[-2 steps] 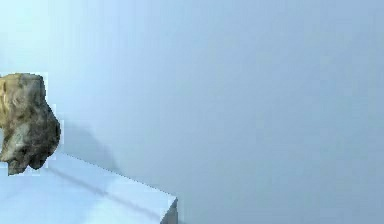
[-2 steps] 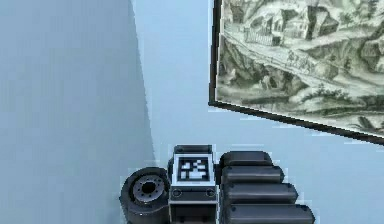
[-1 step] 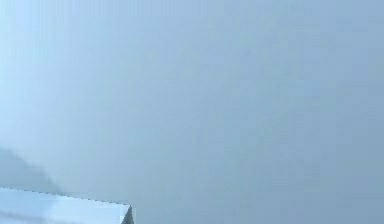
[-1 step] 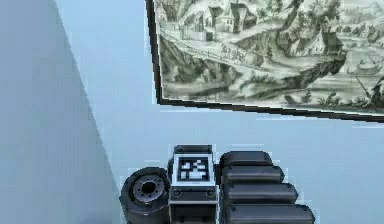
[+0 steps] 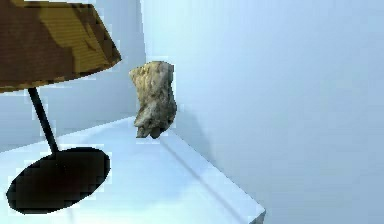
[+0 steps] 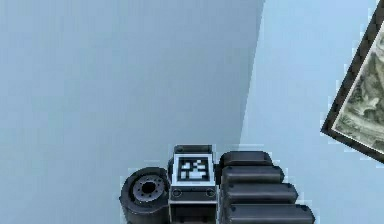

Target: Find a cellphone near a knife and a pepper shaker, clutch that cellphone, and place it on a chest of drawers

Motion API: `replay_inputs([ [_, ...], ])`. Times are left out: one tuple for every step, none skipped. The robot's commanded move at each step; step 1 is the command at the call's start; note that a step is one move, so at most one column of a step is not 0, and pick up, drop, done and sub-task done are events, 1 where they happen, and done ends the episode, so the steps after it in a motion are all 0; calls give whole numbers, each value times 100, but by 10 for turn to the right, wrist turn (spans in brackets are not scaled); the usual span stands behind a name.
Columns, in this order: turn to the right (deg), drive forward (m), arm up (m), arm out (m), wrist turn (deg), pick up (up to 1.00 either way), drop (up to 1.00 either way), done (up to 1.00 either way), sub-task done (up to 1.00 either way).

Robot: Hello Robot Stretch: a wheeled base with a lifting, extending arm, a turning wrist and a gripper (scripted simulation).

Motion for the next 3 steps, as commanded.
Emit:
replay_inputs([
  [-90,0,0,0,0,0,0,0,0],
  [450,0,0,0,0,0,0,0,0],
  [120,0,0,0,0,0,0,0,0],
])
